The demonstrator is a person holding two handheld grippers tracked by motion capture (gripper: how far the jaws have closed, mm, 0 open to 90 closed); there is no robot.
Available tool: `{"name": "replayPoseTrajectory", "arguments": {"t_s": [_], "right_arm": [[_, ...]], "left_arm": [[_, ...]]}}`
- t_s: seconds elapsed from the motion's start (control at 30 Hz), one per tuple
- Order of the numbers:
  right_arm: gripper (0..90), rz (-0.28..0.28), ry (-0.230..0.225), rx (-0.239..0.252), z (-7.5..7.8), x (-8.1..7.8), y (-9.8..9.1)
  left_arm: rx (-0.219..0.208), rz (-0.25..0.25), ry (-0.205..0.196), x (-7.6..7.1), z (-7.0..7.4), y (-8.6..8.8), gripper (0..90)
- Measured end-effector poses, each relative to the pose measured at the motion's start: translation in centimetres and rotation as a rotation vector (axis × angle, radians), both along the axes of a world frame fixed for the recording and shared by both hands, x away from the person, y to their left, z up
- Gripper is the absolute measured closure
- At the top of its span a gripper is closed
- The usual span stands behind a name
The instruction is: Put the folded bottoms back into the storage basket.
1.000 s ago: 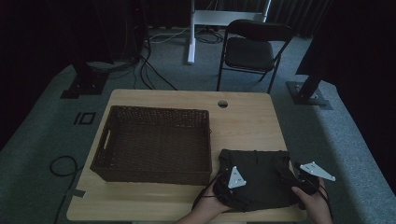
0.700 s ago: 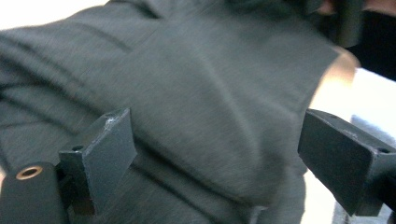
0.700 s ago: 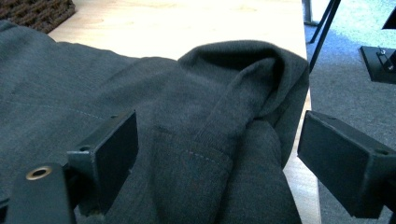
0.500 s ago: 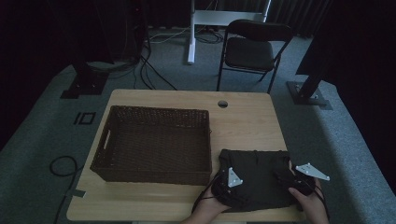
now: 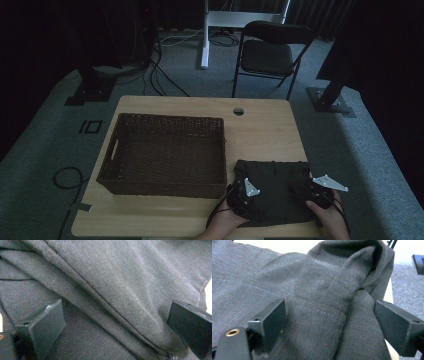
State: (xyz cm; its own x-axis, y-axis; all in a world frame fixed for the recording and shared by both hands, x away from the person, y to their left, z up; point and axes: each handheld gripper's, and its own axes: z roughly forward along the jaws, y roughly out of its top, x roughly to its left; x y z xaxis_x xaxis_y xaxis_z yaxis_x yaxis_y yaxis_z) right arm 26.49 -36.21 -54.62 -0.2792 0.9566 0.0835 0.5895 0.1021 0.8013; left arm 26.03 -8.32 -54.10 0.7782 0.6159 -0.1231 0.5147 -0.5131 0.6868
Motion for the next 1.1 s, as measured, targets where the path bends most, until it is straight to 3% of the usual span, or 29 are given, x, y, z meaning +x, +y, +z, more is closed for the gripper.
{"name": "replayPoseTrajectory", "arguments": {"t_s": [0.23,0.33,0.5,0.57,0.63,0.7,0.77,0.8,0.9,1.1], "right_arm": [[10.9,-0.005,0.034,0.044,-0.4,0.1,0.0],[11.8,-0.005,0.054,0.056,-0.5,0.2,0.0],[19.4,0.0,0.074,0.067,-0.5,0.1,0.2],[31.8,0.025,0.09,0.096,-0.4,0.1,0.2],[42.1,0.029,0.115,0.127,-0.2,0.1,0.2],[56.2,0.047,0.116,0.142,0.0,0.0,0.3],[60.6,0.06,0.107,0.099,0.3,-0.2,0.8],[61.5,0.056,0.108,0.069,0.5,-0.2,1.2],[62.8,0.038,0.111,0.015,0.9,-0.3,1.9],[64.2,0.021,0.101,0.049,1.3,-0.6,1.7]], "left_arm": [[-0.015,0.031,-0.029,-0.4,-0.5,-0.2,1.2],[-0.017,0.026,-0.02,-0.3,-0.5,-0.1,1.3],[0.023,0.018,-0.012,-0.1,-0.3,-0.6,1.6],[0.03,0.003,-0.022,-0.1,-0.3,-0.7,5.2],[0.03,-0.01,-0.034,-0.1,-0.1,-0.6,12.9],[0.0,-0.034,-0.02,0.0,0.1,-0.6,26.4],[-0.071,-0.04,0.04,0.4,0.0,-0.4,54.9],[-0.076,-0.037,0.045,0.5,0.1,-0.5,60.5],[-0.043,-0.06,0.019,0.4,0.5,-0.7,69.0],[-0.008,-0.081,-0.024,0.4,1.2,-0.6,71.9]]}}
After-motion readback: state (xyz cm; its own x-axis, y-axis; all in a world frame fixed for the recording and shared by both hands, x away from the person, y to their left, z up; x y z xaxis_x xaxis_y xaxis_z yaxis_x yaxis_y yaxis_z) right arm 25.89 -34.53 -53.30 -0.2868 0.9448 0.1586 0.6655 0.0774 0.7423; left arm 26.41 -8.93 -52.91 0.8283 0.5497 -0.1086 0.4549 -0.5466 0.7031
